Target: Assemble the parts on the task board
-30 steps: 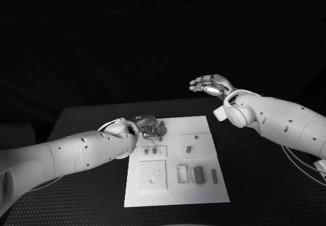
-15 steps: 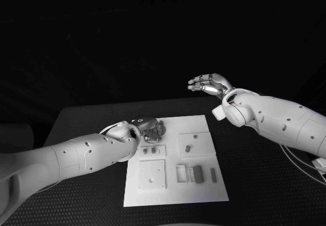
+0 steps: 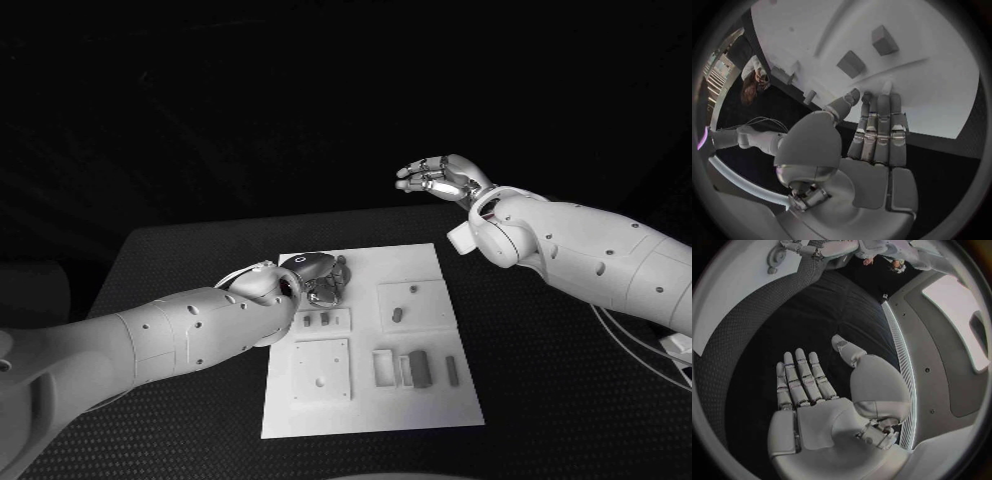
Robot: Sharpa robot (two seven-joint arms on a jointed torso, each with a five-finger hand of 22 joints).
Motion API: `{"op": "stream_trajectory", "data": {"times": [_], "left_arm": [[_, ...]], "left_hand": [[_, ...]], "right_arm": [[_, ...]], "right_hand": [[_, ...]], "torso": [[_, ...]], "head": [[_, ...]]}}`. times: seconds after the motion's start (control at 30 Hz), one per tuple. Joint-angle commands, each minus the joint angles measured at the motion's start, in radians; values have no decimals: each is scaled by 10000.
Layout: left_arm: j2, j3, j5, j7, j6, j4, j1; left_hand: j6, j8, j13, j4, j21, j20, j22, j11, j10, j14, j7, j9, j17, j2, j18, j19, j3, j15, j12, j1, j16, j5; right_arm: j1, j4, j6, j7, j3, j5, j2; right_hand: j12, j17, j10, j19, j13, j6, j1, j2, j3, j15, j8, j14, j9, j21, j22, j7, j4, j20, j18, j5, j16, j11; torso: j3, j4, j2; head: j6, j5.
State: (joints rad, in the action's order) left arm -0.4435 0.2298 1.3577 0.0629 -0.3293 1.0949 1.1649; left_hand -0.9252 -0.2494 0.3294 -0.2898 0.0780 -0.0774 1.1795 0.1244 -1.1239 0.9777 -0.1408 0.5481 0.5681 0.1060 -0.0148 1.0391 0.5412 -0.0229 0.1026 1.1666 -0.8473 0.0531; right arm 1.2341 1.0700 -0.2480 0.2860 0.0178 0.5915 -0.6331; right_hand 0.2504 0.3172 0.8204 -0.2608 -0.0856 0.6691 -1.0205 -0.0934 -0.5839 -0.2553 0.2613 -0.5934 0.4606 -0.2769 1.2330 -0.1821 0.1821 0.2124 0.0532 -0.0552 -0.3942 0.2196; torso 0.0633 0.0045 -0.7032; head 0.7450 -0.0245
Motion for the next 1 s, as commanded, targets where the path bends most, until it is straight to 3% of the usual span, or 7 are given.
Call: {"op": "stream_trajectory", "data": {"times": [0.03,0.5,0.67,1.0], "left_arm": [[56,10,59,-35,239,-63,-49],[83,16,413,116,372,-87,-81],[51,20,892,246,675,-90,-81],[95,82,1165,225,657,-148,-81]], "left_hand": [[-49,-23,-16,17,-8,11,12,-24,-86,67,-59,-17,-43,-47,9,78,41,15,-54,102,10,36],[-318,-131,-84,9,58,-95,122,-149,-482,322,-67,-89,-83,-189,-11,349,262,141,-72,344,-173,16],[-517,-218,-115,-10,73,-176,193,-240,-756,472,10,-125,-122,-102,3,519,607,224,-83,706,-276,5],[-603,-257,-151,-16,126,-248,299,-284,-900,619,42,-159,-120,69,1,696,666,286,-131,927,-412,-4]], "right_arm": [[2,36,156,78,6,60,0],[2,53,167,78,6,60,-12],[2,44,171,80,6,60,-19],[2,51,178,82,6,60,-15]], "right_hand": [[-48,-10,48,21,17,-5,44,54,53,-18,64,59,-10,63,10,-526,-9,12,-157,53,69,-5],[-48,-12,52,20,25,-4,47,57,57,-18,69,60,-14,72,18,-526,-11,14,-158,53,70,-5],[-48,-12,53,20,28,-3,50,58,58,-18,71,60,-15,75,20,-525,-14,15,-158,53,71,-5],[-48,-13,56,18,36,-2,61,71,62,-19,76,60,-19,83,28,-525,-26,17,-159,53,73,-5]], "torso": [[1,0,-5],[2,8,11],[2,3,10],[-3,16,11]], "head": [[2,-22],[31,-62],[55,-85],[56,-98]]}}
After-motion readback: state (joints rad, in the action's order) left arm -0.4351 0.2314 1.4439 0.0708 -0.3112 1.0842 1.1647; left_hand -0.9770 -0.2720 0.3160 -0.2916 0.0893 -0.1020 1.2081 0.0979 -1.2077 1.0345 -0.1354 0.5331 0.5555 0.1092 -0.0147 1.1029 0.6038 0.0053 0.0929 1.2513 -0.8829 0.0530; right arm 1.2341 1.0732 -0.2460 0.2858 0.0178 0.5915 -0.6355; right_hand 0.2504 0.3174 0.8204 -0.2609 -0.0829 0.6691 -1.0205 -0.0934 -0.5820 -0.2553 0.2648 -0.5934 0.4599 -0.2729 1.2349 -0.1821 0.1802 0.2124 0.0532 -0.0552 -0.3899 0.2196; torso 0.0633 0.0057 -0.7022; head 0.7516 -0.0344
